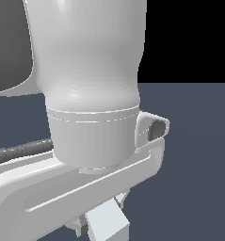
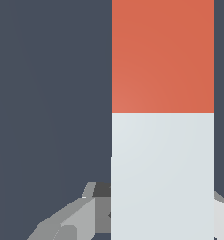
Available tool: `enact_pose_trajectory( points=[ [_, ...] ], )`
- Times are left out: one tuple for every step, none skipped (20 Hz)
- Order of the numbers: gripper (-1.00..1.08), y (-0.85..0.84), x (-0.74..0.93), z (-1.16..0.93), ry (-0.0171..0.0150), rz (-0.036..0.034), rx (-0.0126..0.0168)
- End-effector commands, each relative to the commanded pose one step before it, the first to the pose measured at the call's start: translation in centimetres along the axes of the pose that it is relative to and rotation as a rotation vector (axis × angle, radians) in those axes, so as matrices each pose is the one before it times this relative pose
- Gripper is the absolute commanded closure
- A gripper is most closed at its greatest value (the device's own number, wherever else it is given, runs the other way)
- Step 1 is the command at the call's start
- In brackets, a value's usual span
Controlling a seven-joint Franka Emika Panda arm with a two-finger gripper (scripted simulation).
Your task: Insert the peg into the horizontal hole in a box.
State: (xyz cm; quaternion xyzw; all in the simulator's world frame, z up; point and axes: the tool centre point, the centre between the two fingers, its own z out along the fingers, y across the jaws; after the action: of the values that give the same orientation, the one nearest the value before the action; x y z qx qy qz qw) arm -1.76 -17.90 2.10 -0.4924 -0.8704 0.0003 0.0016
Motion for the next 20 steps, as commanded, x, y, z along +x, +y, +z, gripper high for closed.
enact_pose_trajectory(
  points=[
    [1.08, 0.116, 0.652, -0.32, -0.00188, 0.01538, -0.00214],
    [1.08, 0.001, 0.363, -0.095, 0.0, 0.00862, -0.00001],
    [1.08, 0.002, 0.401, -0.104, 0.0, 0.00951, -0.00002],
    [1.08, 0.003, 0.438, -0.114, 0.0, 0.01038, -0.00002],
    [1.08, 0.004, 0.474, -0.123, 0.0, 0.01123, -0.00002],
    [1.08, 0.005, 0.509, -0.132, 0.0, 0.01206, -0.00002],
    [1.08, 0.006, 0.543, -0.141, 0.0, 0.01286, -0.00003],
    [1.08, 0.007, 0.576, -0.15, 0.0, 0.01365, -0.00003],
    [1.08, 0.008, 0.608, -0.158, 0.0, 0.01442, -0.00003],
    [1.08, 0.009, 0.64, -0.166, 0.00001, 0.01514, -0.00003],
    [1.08, 0.011, 0.67, -0.174, 0.00001, 0.01585, -0.00003],
    [1.08, 0.012, 0.699, -0.182, 0.00001, 0.01654, -0.00003],
    [1.08, 0.014, 0.72, -0.187, 0.00002, 0.01703, -0.00004],
    [1.08, 0.015, 0.716, -0.186, 0.00002, 0.01691, -0.00003],
    [1.08, 0.016, 0.708, -0.184, 0.00002, 0.01671, -0.00003],
    [1.08, 0.017, 0.7, -0.182, 0.00002, 0.01651, -0.00003],
    [1.08, 0.018, 0.692, -0.18, 0.00002, 0.01631, -0.00003],
    [1.08, 0.018, 0.685, -0.178, 0.00002, 0.01612, -0.00003],
    [1.08, 0.019, 0.678, -0.177, 0.00002, 0.01595, -0.00003],
    [1.08, 0.02, 0.672, -0.175, 0.00002, 0.01578, -0.00002]
  ],
)
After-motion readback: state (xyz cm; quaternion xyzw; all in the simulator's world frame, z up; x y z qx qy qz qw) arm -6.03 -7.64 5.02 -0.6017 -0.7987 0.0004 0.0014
